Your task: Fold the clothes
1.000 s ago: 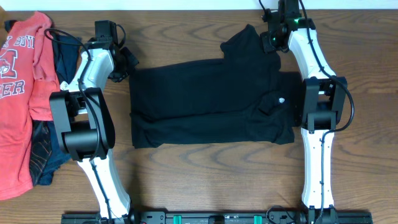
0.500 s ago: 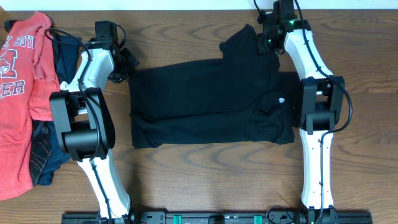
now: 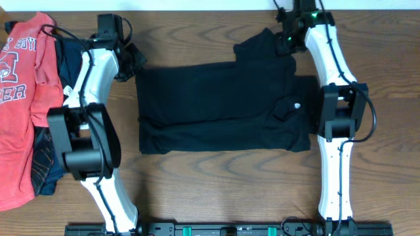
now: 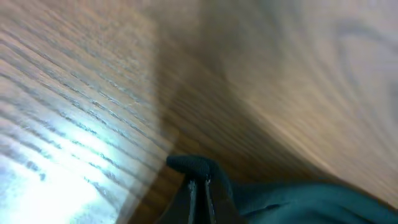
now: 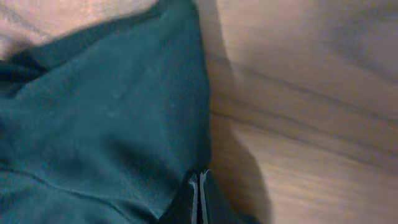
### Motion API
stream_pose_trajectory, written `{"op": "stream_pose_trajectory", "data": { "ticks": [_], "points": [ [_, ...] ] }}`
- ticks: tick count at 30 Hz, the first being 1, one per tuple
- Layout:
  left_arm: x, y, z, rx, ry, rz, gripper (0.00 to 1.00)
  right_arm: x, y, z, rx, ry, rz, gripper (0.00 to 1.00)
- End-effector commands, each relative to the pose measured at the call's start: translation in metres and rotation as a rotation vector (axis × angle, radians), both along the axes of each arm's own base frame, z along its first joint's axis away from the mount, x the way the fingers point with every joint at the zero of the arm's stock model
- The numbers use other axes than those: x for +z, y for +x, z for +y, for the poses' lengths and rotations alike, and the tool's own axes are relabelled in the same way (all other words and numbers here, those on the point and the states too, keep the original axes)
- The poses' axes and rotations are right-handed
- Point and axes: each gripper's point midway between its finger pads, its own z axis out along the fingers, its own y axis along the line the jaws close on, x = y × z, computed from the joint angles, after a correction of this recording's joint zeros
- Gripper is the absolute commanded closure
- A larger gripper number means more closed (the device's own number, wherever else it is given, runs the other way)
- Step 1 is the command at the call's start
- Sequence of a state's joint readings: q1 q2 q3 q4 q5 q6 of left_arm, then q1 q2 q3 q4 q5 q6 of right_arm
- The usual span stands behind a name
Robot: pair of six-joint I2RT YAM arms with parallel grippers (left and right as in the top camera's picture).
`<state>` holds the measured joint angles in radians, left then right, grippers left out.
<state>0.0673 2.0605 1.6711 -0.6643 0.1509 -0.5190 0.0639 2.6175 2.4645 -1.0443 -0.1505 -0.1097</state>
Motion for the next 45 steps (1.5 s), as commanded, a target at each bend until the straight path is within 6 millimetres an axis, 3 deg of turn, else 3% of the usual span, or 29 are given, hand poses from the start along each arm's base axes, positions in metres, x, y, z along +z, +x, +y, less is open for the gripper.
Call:
{"op": "stream_pose_trajectory", "data": {
  "ticks": [1,13,22,29,40,45],
  "points": [
    [0.039,0.004,-0.003,-0.025,0.019,-0.076,0.94,0.059,0.009,-0.027,-0.059,-0.009,-0.101,0.99],
    [0.044,-0.021,-0.009,-0.035,0.013,0.001,0.94,0.1,-0.024,-0.04,-0.067,-0.018,-0.057,0.99],
    [0.068,-0.037,-0.017,-0.066,0.021,-0.007,0.94,0.098,-0.074,-0.04,-0.061,-0.024,0.127,0.99],
    [0.093,-0.055,-0.018,-0.077,0.027,-0.016,0.94,0.107,-0.09,-0.034,-0.062,0.015,0.17,0.99],
    [0.089,-0.093,-0.019,-0.084,0.019,0.115,0.94,0.141,-0.132,-0.033,-0.102,0.025,0.247,0.99],
    [0.096,-0.101,-0.02,-0.095,0.023,0.116,0.94,0.142,-0.148,-0.032,-0.142,0.033,0.307,0.99]
  ]
}}
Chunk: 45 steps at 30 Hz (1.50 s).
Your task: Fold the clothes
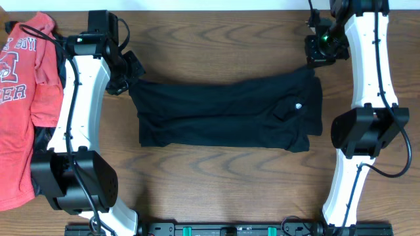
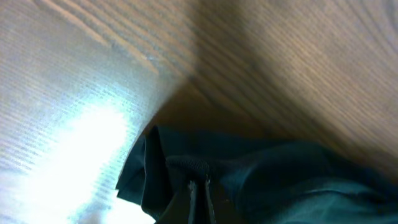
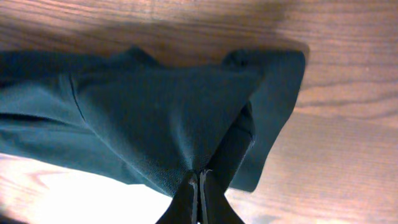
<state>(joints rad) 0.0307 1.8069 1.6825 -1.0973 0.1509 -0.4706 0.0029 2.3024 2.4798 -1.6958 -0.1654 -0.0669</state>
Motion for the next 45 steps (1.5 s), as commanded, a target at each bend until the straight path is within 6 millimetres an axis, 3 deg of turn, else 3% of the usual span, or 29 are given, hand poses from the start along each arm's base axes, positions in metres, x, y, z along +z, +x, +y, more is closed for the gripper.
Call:
{"op": "stream_pose_trajectory", "data": {
  "ticks": [1,8,17,22,26,33,45],
  "points": [
    [0.021,-0.003,0.002,-0.021,0.013,-0.045,0.94,0.011,-0.003,0.003,-0.044,0.013,-0.014,0.99],
    [0.019,-0.02,0.0,-0.062,0.02,0.013,0.94,0.005,-0.007,0.006,-0.044,0.025,0.01,0.98],
    [0.047,-0.018,0.005,-0.059,0.064,-0.092,0.94,0.058,-0.007,0.0,-0.047,-0.018,-0.163,0.98],
    [0.044,-0.024,0.002,-0.067,0.059,-0.072,0.94,0.062,-0.017,0.006,-0.044,-0.017,-0.143,0.98],
    [0.036,-0.027,-0.007,-0.106,0.063,-0.055,0.94,0.048,-0.015,0.005,-0.081,-0.098,-0.13,0.98],
    [0.008,-0.034,-0.013,-0.125,0.061,-0.009,0.94,-0.002,-0.026,0.014,-0.088,-0.101,-0.063,0.98],
    [-0.027,-0.05,-0.012,-0.109,0.052,0.068,0.94,-0.07,-0.076,0.011,-0.09,-0.103,0.037,0.98]
  ]
}}
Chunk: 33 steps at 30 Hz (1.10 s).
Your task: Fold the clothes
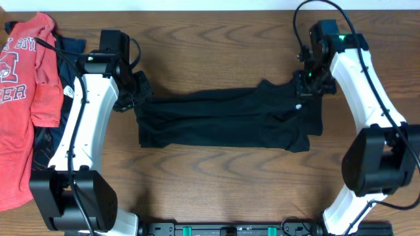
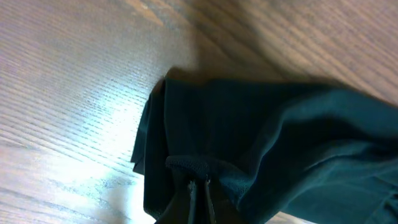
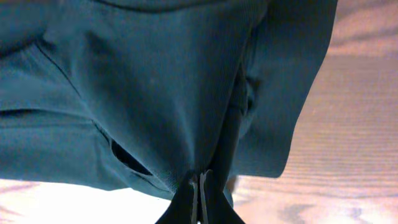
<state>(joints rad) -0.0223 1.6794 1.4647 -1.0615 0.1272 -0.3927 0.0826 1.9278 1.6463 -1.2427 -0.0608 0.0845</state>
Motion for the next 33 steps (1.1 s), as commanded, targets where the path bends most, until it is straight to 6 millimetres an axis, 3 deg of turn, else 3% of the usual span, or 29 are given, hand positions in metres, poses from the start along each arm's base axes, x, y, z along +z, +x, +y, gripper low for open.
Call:
{"op": "stream_pose_trajectory", "data": {
  "ticks": [1,11,18,27,33],
  "points": [
    [-0.009,-0.007,0.004,0.014,0.014,0.029,0.94,-0.011,-0.013,-0.001,-0.02,-0.006,0.03,0.98],
    [-0.061,-0.034,-0.006,0.009,-0.041,0.117,0.94,-0.058,-0.039,-0.003,-0.073,0.068,0.11,0.98],
    [-0.078,-0.04,-0.005,0.019,-0.045,0.123,0.94,-0.072,-0.049,-0.02,-0.141,0.072,0.135,0.98],
    [-0.11,-0.051,0.021,0.084,-0.032,0.126,0.94,-0.079,-0.053,-0.037,-0.198,0.084,0.144,0.99],
    [-0.113,-0.049,0.038,0.139,-0.036,0.116,0.94,-0.09,-0.062,-0.037,-0.22,0.083,0.162,0.99]
  ]
}}
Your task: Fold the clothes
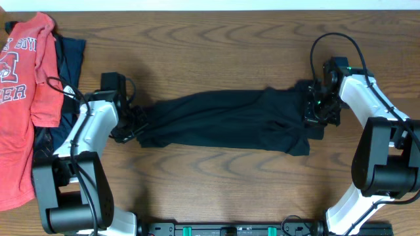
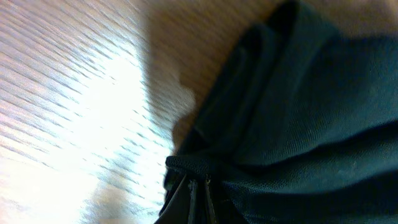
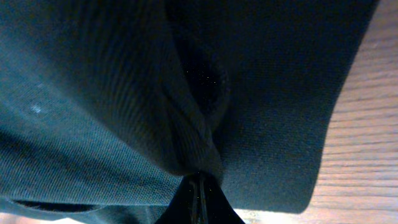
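Note:
A black garment (image 1: 223, 121) lies as a long narrow band across the middle of the wooden table (image 1: 210, 46). My left gripper (image 1: 134, 124) is shut on its left end, low at the table; the left wrist view shows bunched dark cloth (image 2: 298, 112) pinched at the fingertips (image 2: 199, 183). My right gripper (image 1: 318, 111) is shut on the right end, where the cloth (image 3: 124, 93) fills the right wrist view above the fingertips (image 3: 200, 186).
A red printed shirt (image 1: 23, 85) lies over darker clothes (image 1: 69, 49) at the table's left edge. Both white arms reach in from the near edge, one on each side of the black garment.
Both grippers, still shut on the garment's ends, have moved nearer to me and down to the table. The far edge of the cloth now lies folded over the near part, making a narrower band.
At first the black garment lay spread wide, with both grippers shut on its far corners. Then the far edge was held up and stretched between the arms. It was brought toward me step by step, and now the garment lies folded lengthwise.

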### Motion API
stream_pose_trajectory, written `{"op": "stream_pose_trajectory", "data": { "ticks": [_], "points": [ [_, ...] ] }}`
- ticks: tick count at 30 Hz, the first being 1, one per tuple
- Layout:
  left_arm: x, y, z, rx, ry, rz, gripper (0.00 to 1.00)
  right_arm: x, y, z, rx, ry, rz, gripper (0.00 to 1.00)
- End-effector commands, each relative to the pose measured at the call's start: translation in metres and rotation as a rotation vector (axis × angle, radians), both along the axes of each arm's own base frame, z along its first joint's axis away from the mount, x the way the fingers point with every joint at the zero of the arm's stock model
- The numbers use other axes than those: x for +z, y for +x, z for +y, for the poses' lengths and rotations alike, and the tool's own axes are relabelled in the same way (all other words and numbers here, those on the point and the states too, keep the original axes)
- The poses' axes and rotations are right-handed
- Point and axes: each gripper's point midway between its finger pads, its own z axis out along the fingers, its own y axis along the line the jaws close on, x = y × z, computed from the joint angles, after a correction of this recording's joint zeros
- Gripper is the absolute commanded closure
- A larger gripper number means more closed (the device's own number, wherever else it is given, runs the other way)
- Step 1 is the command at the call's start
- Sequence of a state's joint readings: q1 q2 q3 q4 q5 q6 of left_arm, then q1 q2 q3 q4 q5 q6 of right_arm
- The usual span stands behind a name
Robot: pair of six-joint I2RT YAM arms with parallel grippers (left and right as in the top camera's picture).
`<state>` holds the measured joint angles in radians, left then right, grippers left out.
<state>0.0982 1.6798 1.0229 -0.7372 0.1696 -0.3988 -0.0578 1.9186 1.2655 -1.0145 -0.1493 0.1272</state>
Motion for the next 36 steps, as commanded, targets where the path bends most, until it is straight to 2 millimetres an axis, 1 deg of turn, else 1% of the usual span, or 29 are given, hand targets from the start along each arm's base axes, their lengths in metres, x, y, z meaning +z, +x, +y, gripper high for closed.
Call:
{"op": "stream_pose_trajectory", "data": {
  "ticks": [1,4,9,10,11,12,13,14,15,16,17,18,20,21,23,26,29,32,34,36],
  "points": [
    [-0.001,0.001,0.009,0.021,0.013,-0.003,0.94,-0.005,-0.008,-0.002,-0.044,-0.004,0.017,0.99],
    [-0.001,0.004,0.011,0.023,0.022,-0.014,0.94,-0.008,-0.008,-0.002,-0.06,-0.007,0.013,0.99],
    [-0.001,0.005,0.012,0.023,0.027,-0.019,0.94,-0.009,-0.006,-0.004,-0.07,-0.008,0.004,0.98],
    [-0.001,0.006,0.012,0.023,0.027,-0.023,0.94,-0.009,-0.004,-0.004,-0.072,-0.007,-0.003,0.93],
    [-0.001,0.006,0.012,0.023,0.027,-0.025,0.94,-0.009,-0.001,-0.006,-0.075,-0.008,-0.014,0.71],
    [-0.001,0.007,0.012,0.024,0.028,-0.027,0.94,-0.009,0.002,-0.007,-0.077,-0.009,-0.029,0.34],
    [-0.001,0.007,0.012,0.024,0.028,-0.029,0.93,-0.01,0.006,-0.008,-0.081,-0.009,-0.044,0.23],
    [-0.001,0.007,0.012,0.023,0.028,-0.029,0.9,-0.01,0.009,-0.01,-0.087,-0.01,-0.059,0.16],
    [-0.001,0.008,0.012,0.023,0.028,-0.03,0.76,-0.01,0.013,-0.013,-0.094,-0.011,-0.074,0.01],
    [-0.001,0.008,0.012,0.023,0.028,-0.03,0.58,-0.009,0.017,-0.016,-0.101,-0.013,-0.09,0.01],
    [-0.001,0.008,0.012,0.024,0.028,-0.03,0.5,-0.007,0.023,-0.02,-0.106,-0.014,-0.11,0.01],
    [-0.001,0.008,0.012,0.024,0.028,-0.03,0.39,-0.002,0.029,-0.026,-0.116,-0.016,-0.128,0.01],
    [-0.001,0.008,0.012,0.024,0.027,-0.03,0.22,0.005,0.036,-0.035,-0.136,-0.019,-0.146,0.01],
    [-0.001,0.008,0.012,0.024,0.027,-0.031,0.19,0.012,0.042,-0.041,-0.144,-0.021,-0.164,0.01],
    [0.0,0.009,0.011,0.024,0.024,-0.036,0.18,0.027,0.053,-0.051,-0.15,-0.026,-0.194,0.01],
    [0.002,0.017,0.004,0.018,-0.019,-0.068,0.18,0.061,0.074,-0.064,-0.143,-0.037,-0.261,0.01],
    [0.006,0.027,-0.006,0.01,-0.092,-0.116,0.15,0.094,0.093,-0.07,-0.137,-0.047,-0.33,0.01],
    [0.008,0.033,-0.013,0.014,-0.175,-0.142,0.1,0.127,0.107,-0.062,-0.088,0.001,-0.398,0.01],
    [0.006,0.034,-0.015,0.021,-0.23,-0.143,0.08,0.141,0.11,-0.058,-0.065,0.027,-0.419,0.01],
    [0.004,0.034,-0.014,0.014,-0.294,-0.146,0.07,0.149,0.11,-0.055,-0.051,0.038,-0.424,0.01]
  ]
}}
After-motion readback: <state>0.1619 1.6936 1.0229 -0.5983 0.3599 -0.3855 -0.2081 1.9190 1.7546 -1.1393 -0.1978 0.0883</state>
